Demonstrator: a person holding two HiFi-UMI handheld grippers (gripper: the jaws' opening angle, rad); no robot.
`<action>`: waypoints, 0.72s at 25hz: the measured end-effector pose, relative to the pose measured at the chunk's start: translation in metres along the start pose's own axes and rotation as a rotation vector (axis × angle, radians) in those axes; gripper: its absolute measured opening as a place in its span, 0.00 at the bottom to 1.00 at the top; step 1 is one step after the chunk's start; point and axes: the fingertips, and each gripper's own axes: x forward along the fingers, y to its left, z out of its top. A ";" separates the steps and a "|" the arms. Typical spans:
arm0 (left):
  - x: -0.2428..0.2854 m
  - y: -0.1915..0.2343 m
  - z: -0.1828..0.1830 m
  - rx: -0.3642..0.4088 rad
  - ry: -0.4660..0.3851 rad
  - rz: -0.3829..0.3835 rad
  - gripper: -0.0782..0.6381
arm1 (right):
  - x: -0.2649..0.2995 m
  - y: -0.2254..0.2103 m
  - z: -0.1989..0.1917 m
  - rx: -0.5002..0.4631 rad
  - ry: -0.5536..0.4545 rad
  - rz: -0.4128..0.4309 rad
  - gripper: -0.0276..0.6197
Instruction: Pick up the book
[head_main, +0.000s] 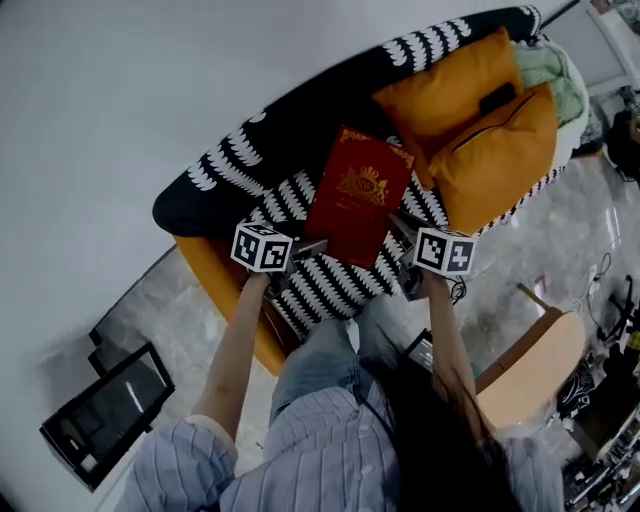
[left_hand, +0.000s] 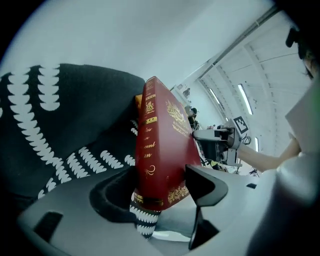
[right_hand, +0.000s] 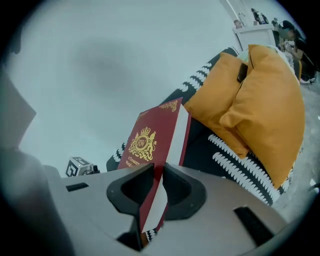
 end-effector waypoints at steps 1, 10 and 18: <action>-0.007 -0.008 0.002 0.002 -0.014 0.009 0.56 | -0.007 0.008 0.004 -0.003 -0.016 0.003 0.14; -0.077 -0.069 -0.005 -0.033 -0.158 0.044 0.56 | -0.064 0.078 0.007 -0.036 -0.116 0.045 0.14; -0.120 -0.115 -0.027 -0.043 -0.236 0.077 0.56 | -0.107 0.119 -0.010 -0.038 -0.158 0.096 0.14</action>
